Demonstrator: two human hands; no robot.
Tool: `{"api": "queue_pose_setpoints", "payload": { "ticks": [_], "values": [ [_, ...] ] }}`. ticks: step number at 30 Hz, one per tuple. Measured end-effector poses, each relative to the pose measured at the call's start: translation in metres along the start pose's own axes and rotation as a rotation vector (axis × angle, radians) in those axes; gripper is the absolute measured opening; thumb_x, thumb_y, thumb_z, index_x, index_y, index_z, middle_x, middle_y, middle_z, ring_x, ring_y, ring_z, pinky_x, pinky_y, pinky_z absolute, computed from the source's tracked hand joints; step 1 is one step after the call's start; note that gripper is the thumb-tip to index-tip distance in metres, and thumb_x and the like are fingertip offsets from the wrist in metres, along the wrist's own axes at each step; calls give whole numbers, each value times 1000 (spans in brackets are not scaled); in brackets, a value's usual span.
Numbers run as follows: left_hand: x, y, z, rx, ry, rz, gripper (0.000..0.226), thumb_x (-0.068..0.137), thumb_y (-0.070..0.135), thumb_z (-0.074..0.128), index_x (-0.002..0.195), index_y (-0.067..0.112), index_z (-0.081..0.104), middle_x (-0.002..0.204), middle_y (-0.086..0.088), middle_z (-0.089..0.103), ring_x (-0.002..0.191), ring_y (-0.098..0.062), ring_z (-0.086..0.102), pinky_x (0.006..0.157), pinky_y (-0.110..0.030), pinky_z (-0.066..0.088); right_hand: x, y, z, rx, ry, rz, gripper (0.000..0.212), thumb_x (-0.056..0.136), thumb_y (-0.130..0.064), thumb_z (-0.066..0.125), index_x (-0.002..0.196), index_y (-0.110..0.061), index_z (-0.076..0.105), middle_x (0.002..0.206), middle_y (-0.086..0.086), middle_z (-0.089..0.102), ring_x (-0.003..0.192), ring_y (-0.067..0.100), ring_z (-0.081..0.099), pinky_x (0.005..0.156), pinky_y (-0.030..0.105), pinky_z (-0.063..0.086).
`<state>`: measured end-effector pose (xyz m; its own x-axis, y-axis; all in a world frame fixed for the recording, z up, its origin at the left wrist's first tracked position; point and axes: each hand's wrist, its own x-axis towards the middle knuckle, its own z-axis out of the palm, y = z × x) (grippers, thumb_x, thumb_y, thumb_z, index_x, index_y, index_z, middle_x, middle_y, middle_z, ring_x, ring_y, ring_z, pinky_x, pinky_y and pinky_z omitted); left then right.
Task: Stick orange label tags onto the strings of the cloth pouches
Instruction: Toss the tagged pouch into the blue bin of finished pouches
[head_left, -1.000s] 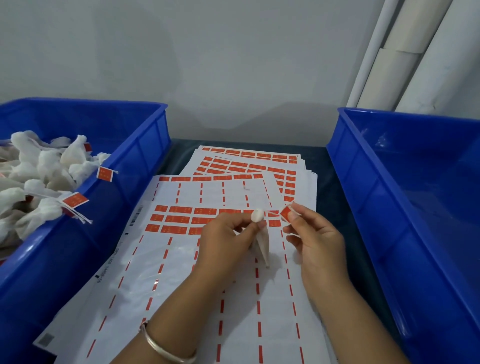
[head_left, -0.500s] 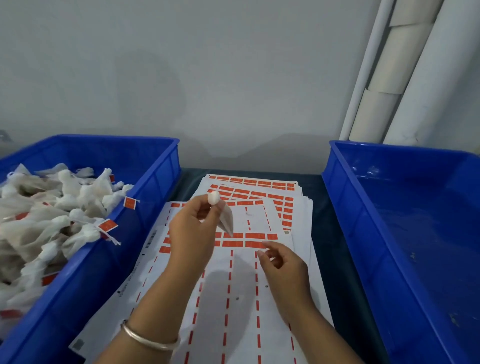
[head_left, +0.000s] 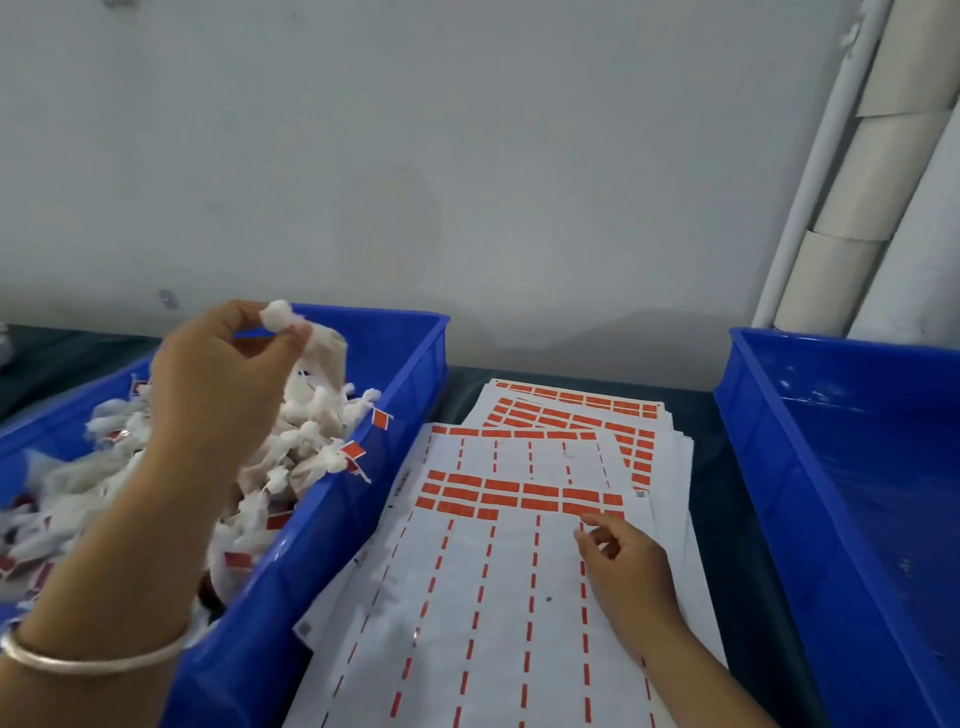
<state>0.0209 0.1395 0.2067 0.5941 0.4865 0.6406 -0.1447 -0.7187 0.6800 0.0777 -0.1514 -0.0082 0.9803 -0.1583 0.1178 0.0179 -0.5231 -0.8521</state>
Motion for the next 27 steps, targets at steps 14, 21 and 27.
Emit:
{"api": "queue_pose_setpoints", "payload": {
  "ticks": [14, 21, 27],
  "values": [
    [33, -97, -34, 565, -363, -255, 8, 78, 14, 66, 74, 11, 60, 68, -7, 57, 64, -21, 51, 53, -30, 35, 1, 0, 1, -46, -19, 8, 30, 90, -38, 59, 118, -28, 61, 118, -10, 63, 75, -1, 55, 58, 7, 40],
    [36, -103, -33, 905, -638, -327, 26, 79, 35, 68, 79, 9, 65, 71, -3, 64, 67, -16, 58, 56, -24, 40, 0, -1, 0, -55, -18, 16, 28, 90, -37, 58, 117, -28, 62, 119, -10, 63, 76, -1, 55, 59, 7, 40],
    [33, -97, -34, 881, -736, -375, 30, 78, 37, 69, 65, 11, 65, 50, 4, 65, 52, -8, 63, 47, -19, 37, 0, -1, 0, -71, -18, 24, 27, 91, -37, 58, 116, -28, 62, 122, -10, 62, 74, -2, 52, 56, 4, 36]
  ]
}}
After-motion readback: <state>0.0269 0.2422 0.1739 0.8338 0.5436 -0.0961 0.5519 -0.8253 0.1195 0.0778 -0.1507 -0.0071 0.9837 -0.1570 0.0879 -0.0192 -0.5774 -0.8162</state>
